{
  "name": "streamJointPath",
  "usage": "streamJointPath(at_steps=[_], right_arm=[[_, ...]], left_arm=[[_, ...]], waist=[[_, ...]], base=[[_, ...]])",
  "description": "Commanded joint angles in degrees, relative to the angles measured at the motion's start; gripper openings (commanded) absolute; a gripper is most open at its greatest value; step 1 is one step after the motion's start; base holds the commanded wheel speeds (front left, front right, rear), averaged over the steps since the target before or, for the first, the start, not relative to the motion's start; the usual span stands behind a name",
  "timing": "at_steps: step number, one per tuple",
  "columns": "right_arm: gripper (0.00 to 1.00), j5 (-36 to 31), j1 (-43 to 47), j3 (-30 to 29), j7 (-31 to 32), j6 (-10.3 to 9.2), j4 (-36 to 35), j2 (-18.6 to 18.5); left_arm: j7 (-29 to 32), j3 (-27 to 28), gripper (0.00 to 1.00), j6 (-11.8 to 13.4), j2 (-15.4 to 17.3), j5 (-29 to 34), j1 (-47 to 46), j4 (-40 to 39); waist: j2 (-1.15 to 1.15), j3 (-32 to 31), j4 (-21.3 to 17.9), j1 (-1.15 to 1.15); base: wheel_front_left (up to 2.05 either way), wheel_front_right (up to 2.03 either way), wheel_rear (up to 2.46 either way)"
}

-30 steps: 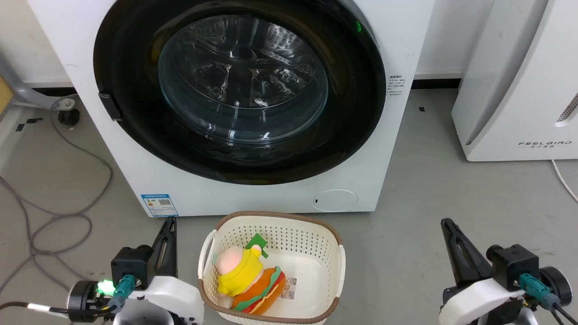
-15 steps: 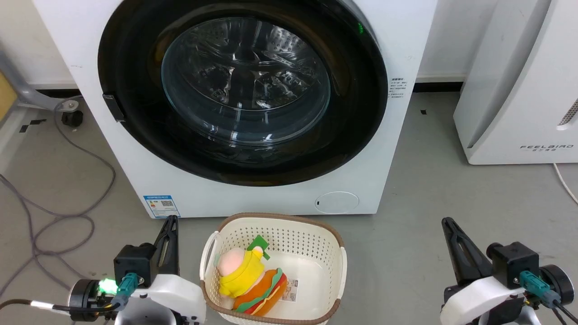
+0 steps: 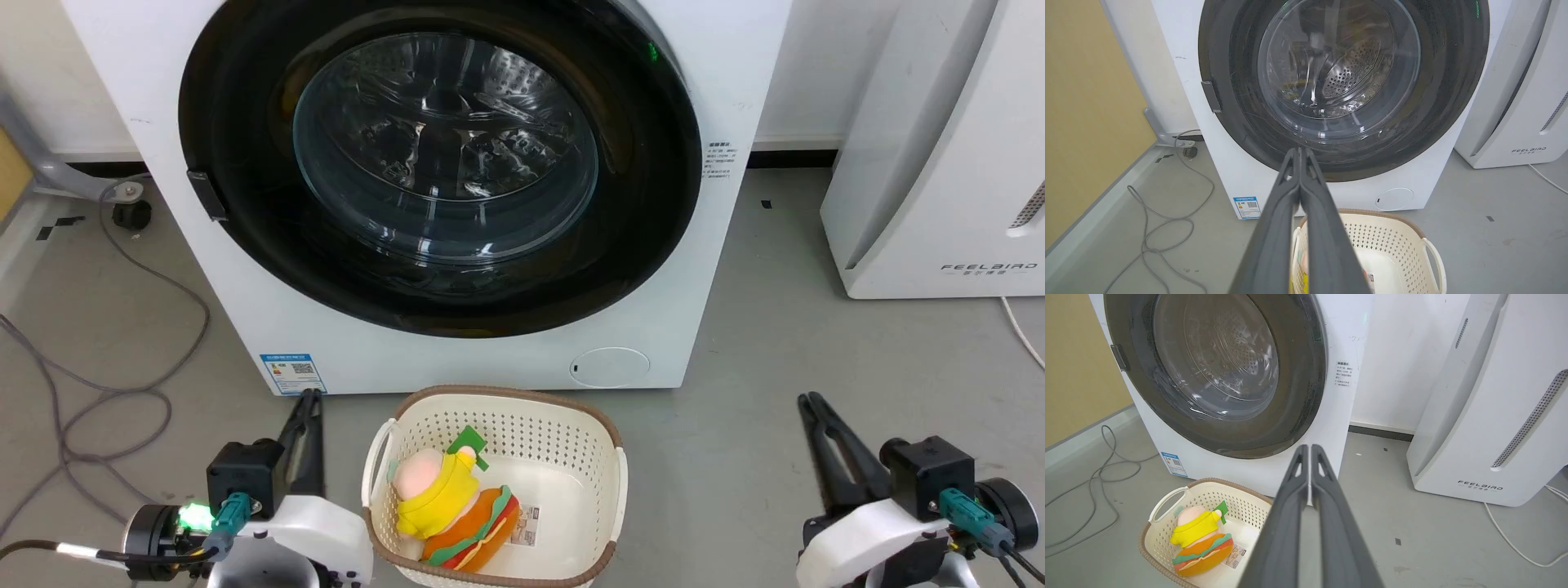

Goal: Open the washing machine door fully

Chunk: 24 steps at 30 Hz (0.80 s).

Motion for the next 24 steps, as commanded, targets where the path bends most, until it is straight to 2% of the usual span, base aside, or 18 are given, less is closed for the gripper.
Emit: streamJointPath(at_steps=[1, 15, 16, 24], right_arm=[[1.0, 0.03, 0.02, -0.01, -0.02, 0.0, 0.01, 0.0], [1.0, 1.47, -0.81, -0.26, -1.49, 0.0, 0.63, 0.01], [0.0, 1.61, -0.83, -0.27, -1.61, 0.0, 0.65, 0.01], [0.0, 2.71, -0.89, -0.36, -2.57, 0.01, 0.83, 0.02]], left_arm=[[-0.01, -0.01, 1.0, -0.01, 0.0, -0.04, 0.0, 0.02], [-1.49, -0.67, 1.0, -0.21, 0.16, -0.7, -1.72, 1.03], [-1.61, -0.71, 1.0, -0.22, 0.17, -0.74, -1.82, 1.11], [-2.57, -0.95, 1.0, -0.27, 0.21, -1.05, -2.42, 1.64]], waist=[[0.0, 0.0, 0.0, 0.0], [0.0, 1.88, -1.05, 0.0], [0.0, 1.98, -1.13, 0.0], [0.0, 2.84, -1.83, 0.0]], base=[[0.0, 0.0, 0.0], [0.0, 0.0, 0.0], [0.0, 0.0, 0.0], [0.0, 0.0, 0.0]])
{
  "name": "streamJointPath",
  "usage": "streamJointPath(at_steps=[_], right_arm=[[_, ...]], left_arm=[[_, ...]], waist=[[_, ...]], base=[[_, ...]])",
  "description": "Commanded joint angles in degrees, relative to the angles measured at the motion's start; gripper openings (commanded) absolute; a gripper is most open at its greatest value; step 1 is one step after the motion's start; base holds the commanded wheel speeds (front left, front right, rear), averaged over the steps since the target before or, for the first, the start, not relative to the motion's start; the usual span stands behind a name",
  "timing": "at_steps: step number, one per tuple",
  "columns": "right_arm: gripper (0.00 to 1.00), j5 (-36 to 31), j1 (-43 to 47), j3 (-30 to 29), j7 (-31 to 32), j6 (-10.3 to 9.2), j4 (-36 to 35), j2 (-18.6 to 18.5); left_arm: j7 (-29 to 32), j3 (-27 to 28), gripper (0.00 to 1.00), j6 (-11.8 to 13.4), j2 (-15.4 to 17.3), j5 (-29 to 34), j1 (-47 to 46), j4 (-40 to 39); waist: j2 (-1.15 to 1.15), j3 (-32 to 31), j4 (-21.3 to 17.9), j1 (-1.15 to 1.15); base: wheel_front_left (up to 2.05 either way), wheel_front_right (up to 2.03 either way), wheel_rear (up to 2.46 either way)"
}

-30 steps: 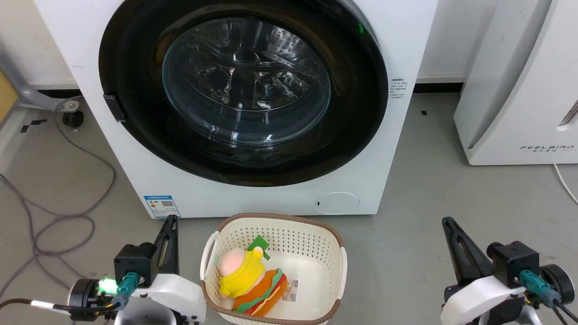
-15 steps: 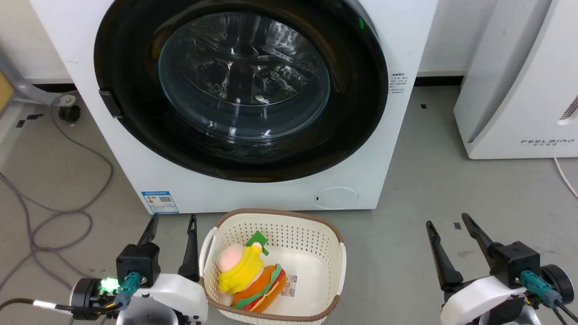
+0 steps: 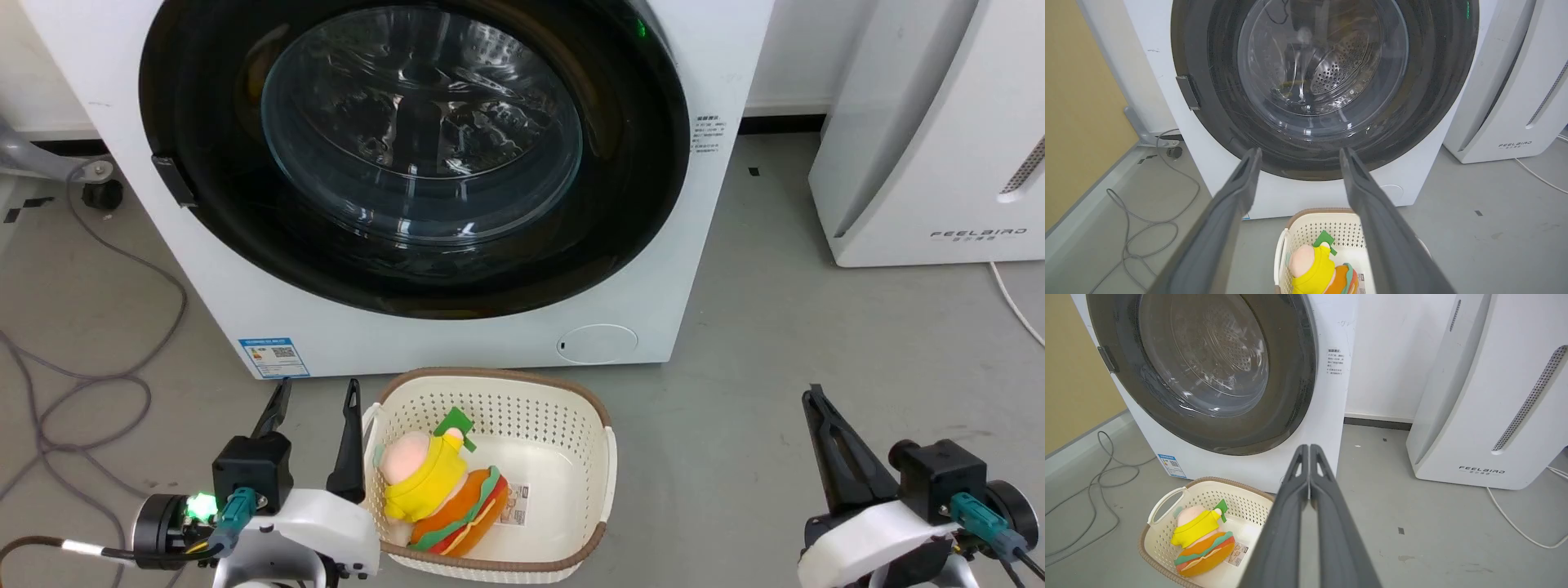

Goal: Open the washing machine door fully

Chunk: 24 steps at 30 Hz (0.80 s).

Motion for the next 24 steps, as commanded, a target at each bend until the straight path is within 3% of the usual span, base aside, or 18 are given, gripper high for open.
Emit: streamJointPath(at_steps=[1, 10, 24], right_arm=[[0.0, 1.11, -0.82, -0.17, -0.55, 0.01, 0.06, 0.02], [0.0, 7.14, -1.17, -0.17, -1.63, 0.01, -0.24, 0.03], [0.0, 26.99, -4.07, -1.13, -3.3, 0.01, -0.94, 0.05]], left_arm=[[-0.56, -0.13, 1.0, -0.26, 0.2, -0.46, -1.14, 0.27], [-1.64, -0.34, 1.0, -0.32, 0.18, -0.93, -1.88, 0.94], [-3.32, -0.72, 1.0, -0.32, 0.08, -1.82, -3.01, 2.05]], waist=[[0.0, 0.19, -0.14, 0.0], [0.0, 1.09, -0.8, 0.0], [0.0, 2.03, -1.51, 0.0]], base=[[0.0, 0.0, 0.0], [0.0, 0.0, 0.0], [0.0, 0.0, 0.0]])
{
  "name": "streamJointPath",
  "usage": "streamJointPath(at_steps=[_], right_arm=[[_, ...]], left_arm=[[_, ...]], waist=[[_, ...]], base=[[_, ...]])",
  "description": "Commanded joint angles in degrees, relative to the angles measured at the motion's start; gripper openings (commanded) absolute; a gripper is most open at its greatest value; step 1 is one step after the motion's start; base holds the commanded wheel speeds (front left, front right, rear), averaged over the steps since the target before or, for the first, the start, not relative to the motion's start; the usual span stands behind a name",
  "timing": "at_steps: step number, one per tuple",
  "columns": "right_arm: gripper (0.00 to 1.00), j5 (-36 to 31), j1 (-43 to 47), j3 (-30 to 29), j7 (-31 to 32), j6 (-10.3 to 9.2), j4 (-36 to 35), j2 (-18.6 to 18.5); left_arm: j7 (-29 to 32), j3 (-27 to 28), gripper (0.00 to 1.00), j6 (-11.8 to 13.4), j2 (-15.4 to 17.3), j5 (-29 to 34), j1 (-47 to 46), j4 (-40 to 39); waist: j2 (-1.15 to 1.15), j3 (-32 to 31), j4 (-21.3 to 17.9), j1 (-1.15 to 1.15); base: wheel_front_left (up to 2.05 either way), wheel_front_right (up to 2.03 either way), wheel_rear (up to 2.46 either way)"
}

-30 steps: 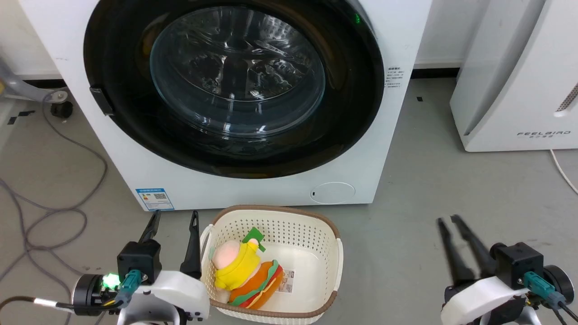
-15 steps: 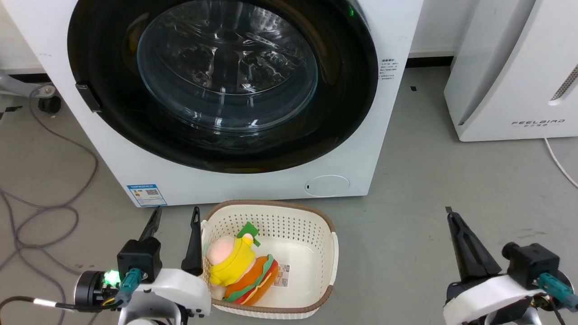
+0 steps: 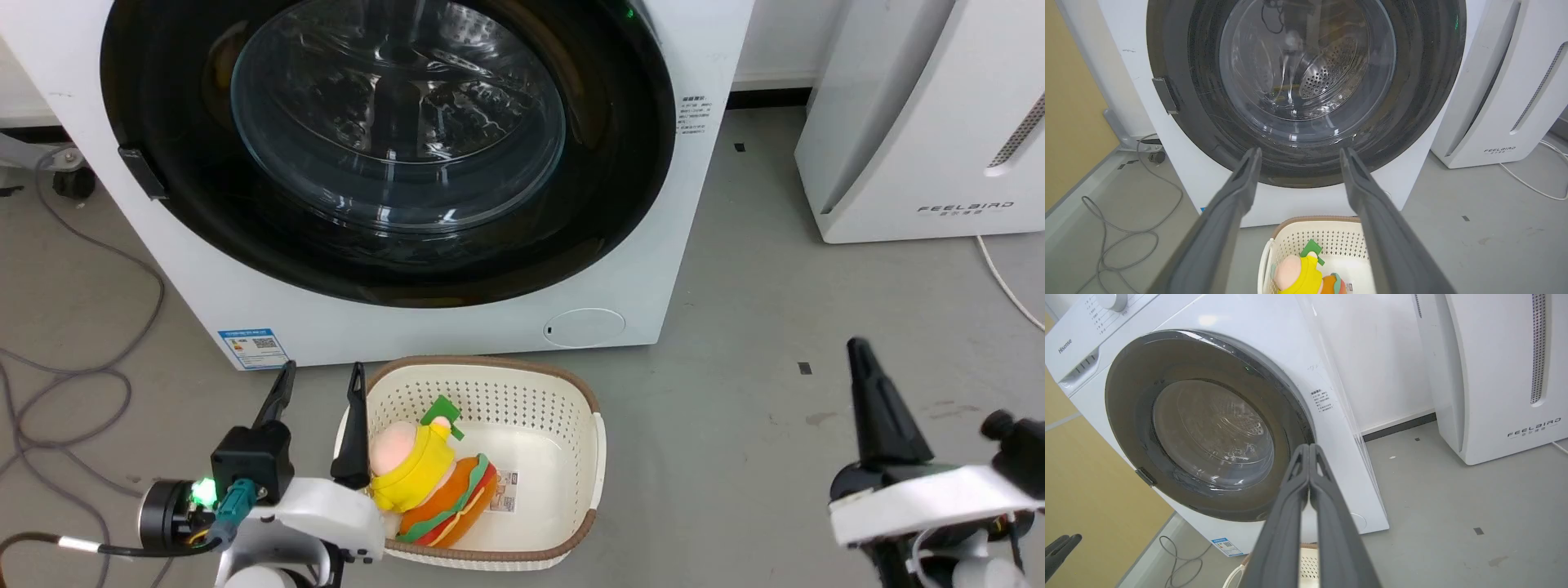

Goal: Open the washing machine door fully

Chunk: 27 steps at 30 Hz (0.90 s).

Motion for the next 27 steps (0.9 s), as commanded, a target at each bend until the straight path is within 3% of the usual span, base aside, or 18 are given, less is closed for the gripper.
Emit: streamJointPath(at_steps=[1, 13, 27], right_arm=[[0.0, 3.02, -1.48, -0.43, -0.54, 0.02, -0.25, 0.05], [0.0, 15.89, -9.02, -3.4, 0.36, 0.03, 3.49, -2.11], [0.0, 26.88, -24.68, -2.65, 3.36, 0.03, 17.68, -7.91]], left_arm=[[-0.61, -0.24, 1.0, -0.25, 0.08, -0.39, -1.22, 0.26], [-2.05, -0.59, 1.0, -0.05, 0.03, -1.3, -2.0, 1.13], [-3.73, -2.04, 1.0, 0.47, 0.01, -2.88, -3.75, 1.68]], waist=[[0.0, 0.08, -0.06, 0.0], [0.0, 0.93, -0.16, 0.0], [0.0, 2.62, 0.93, 0.0]], base=[[0.0, 0.0, 0.0], [0.0, 0.0, 0.0], [0.0, 0.0, 0.0]])
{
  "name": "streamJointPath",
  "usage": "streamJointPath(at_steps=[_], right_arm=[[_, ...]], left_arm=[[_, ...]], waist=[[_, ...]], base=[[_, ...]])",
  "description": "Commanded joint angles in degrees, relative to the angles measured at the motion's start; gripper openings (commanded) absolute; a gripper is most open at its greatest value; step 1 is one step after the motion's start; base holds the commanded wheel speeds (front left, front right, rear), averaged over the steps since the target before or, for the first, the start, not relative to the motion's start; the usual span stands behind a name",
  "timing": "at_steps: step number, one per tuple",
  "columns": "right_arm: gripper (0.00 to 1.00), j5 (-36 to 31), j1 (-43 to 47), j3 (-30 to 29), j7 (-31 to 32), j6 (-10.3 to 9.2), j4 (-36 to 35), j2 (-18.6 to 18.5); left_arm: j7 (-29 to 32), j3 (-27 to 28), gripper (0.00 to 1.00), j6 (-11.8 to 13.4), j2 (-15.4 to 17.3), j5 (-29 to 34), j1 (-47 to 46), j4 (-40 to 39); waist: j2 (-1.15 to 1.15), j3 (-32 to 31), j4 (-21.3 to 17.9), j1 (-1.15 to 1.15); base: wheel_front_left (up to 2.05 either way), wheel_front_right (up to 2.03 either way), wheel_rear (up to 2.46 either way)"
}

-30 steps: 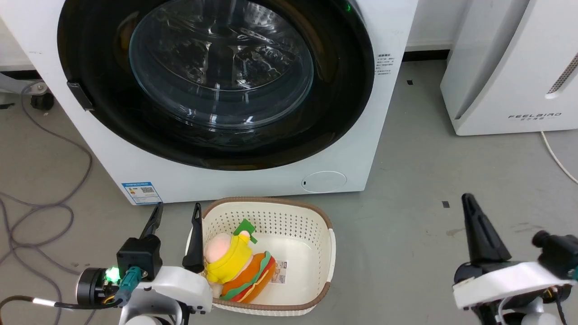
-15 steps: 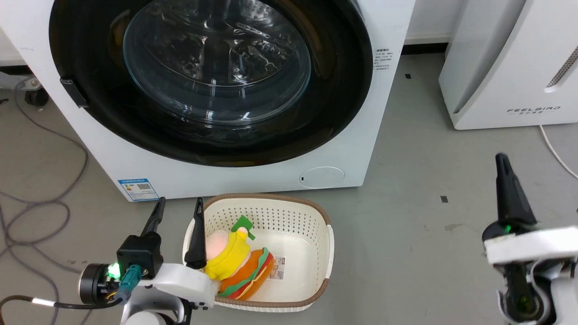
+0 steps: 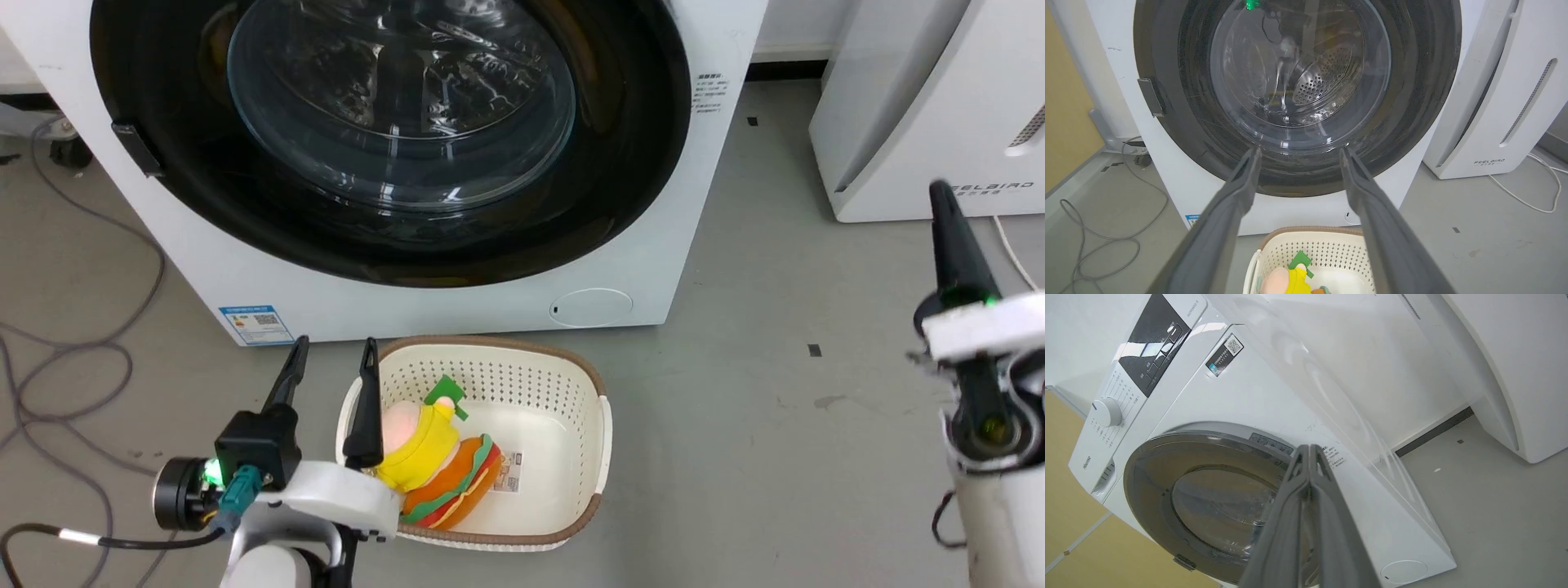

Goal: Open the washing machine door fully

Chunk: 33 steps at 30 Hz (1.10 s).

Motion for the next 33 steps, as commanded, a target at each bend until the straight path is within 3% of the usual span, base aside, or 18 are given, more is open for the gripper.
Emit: streamJointPath(at_steps=[1, 18, 33], right_arm=[[0.0, 2.37, -3.5, 0.35, 0.6, 0.03, 2.23, -1.1], [0.0, 10.03, -25.97, 6.76, 9.6, 0.04, 19.41, -6.17], [0.0, 12.43, -45.8, 16.48, 21.13, 0.04, 30.04, -4.94]], left_arm=[[-0.63, -0.43, 1.0, 0.34, 0.06, -0.5, -1.18, 0.16], [-2.55, -2.34, 1.0, 1.06, 0.06, -2.23, -3.89, -0.38], [-4.35, -3.59, 1.0, 1.33, 0.06, -3.52, -7.64, -1.19]], waist=[[0.0, 0.36, 0.27, 0.0], [0.0, 4.27, 1.54, 0.0], [0.0, 10.05, 2.03, 0.0]], base=[[0.0, 0.0, 0.0], [0.0, 0.0, 0.0], [0.0, 0.0, 0.0]])
